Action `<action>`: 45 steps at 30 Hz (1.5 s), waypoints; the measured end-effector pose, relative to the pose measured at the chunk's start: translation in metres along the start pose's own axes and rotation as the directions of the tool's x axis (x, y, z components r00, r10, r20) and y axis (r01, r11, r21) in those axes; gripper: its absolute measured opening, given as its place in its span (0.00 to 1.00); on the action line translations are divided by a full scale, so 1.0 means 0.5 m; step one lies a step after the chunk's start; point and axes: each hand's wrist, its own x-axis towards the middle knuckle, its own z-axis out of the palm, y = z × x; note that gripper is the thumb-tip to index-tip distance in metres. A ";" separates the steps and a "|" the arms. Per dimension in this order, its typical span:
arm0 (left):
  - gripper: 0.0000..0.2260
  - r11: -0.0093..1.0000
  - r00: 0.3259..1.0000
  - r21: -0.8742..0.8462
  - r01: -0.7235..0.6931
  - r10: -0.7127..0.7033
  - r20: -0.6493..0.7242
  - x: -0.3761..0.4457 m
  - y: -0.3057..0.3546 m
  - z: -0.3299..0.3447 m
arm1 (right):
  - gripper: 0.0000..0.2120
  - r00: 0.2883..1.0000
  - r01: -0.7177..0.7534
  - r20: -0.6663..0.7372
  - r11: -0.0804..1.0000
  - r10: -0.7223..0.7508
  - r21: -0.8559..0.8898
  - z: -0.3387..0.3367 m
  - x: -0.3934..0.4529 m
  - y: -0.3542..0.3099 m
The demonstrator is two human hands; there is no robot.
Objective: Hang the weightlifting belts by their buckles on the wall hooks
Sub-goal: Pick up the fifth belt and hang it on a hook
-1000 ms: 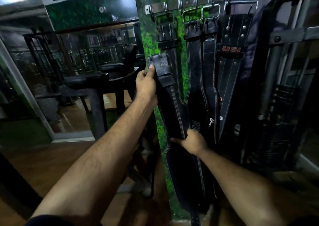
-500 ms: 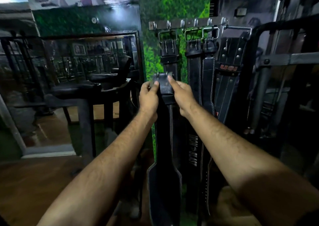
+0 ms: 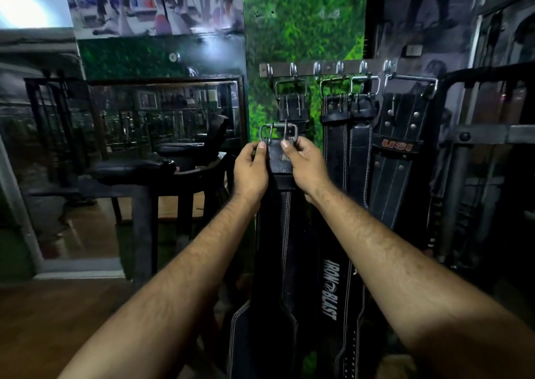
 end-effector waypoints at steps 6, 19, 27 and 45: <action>0.09 0.992 0.991 0.079 -0.096 0.103 -0.082 0.111 0.045 0.041 | 0.18 0.989 0.117 -0.076 0.989 -0.124 -0.091 0.026 0.124 -0.033; 0.12 0.982 0.982 0.184 -0.036 0.069 -0.178 0.342 0.055 0.095 | 0.26 0.979 0.064 -0.165 0.948 -0.121 -0.313 0.078 0.351 -0.060; 0.15 0.997 0.993 0.081 0.014 -0.004 -0.118 0.317 -0.028 0.086 | 0.18 0.979 0.030 -0.172 0.917 -0.107 -0.398 0.087 0.311 0.009; 0.07 0.941 0.974 -0.252 0.225 -0.226 0.027 0.124 -0.153 0.046 | 0.13 0.977 -0.079 -0.202 0.996 0.067 -0.052 0.065 0.122 0.217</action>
